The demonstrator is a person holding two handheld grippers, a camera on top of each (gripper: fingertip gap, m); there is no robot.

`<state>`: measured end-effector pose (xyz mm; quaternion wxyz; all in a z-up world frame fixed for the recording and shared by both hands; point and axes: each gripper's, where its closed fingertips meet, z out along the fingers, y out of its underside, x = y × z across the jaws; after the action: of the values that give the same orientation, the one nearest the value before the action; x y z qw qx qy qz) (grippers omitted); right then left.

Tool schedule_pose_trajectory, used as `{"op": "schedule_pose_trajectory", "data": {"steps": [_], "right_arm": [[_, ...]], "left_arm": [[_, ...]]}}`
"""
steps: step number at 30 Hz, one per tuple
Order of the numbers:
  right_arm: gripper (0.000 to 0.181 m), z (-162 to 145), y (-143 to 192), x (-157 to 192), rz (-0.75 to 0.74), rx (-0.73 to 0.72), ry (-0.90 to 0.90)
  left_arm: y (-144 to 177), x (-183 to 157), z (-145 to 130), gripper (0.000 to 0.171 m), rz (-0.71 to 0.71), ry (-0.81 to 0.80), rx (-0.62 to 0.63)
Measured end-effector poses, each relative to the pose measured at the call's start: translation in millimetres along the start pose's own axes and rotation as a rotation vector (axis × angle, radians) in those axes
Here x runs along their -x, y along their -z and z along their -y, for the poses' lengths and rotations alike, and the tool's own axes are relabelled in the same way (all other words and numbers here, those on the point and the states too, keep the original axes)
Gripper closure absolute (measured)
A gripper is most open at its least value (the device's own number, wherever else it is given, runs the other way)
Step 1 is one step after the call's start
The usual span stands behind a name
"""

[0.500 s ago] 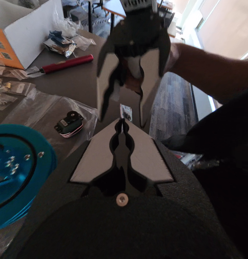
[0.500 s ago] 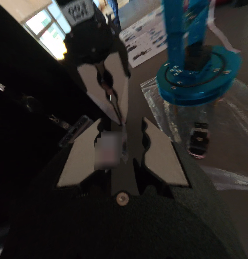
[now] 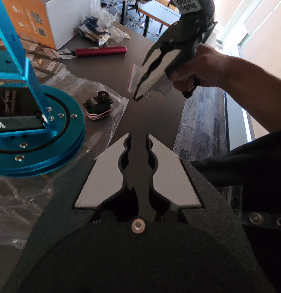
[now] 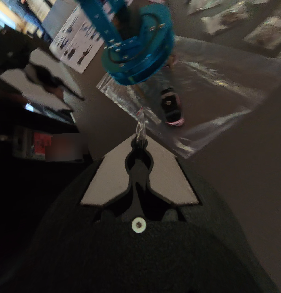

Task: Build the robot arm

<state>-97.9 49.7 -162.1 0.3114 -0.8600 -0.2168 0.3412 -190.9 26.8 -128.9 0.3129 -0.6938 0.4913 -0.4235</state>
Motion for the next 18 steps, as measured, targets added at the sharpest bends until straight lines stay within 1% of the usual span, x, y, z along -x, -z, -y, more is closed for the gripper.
{"op": "schedule_pose_trajectory", "data": {"steps": [2,4,7,10,13,16,17,18], "right_arm": [[0.181,3.1,11.0,-25.8,-0.046,-0.050,-0.080],[0.180,5.7,19.5,-43.5,-0.052,-0.096,-0.161],[0.180,13.9,25.5,-56.6,-0.012,-0.174,-0.260],[0.179,19.6,20.7,-66.8,0.010,-0.180,-0.316],[0.179,37.2,6.6,-63.3,0.067,-0.141,-0.279],[0.180,54.2,-19.3,-62.2,0.101,-0.057,-0.219],[0.178,57.5,-28.2,-63.7,0.110,-0.028,-0.210],[0.171,57.9,-34.9,-69.5,0.093,0.011,-0.204]], "left_arm": [[3.1,-1.9,-6.0,0.153,0.010,0.028,-0.005],[4.7,0.0,-13.3,0.153,0.040,0.049,-0.003],[7.9,6.0,-21.3,0.153,0.100,0.073,0.002],[14.1,12.0,-18.1,0.152,0.150,0.098,-0.032],[24.4,25.0,-8.6,0.153,0.215,0.120,-0.091],[37.4,40.3,4.0,0.153,0.255,0.159,-0.158],[41.8,45.3,7.6,0.153,0.264,0.173,-0.173],[46.5,49.8,11.0,0.153,0.276,0.180,-0.185]]}}
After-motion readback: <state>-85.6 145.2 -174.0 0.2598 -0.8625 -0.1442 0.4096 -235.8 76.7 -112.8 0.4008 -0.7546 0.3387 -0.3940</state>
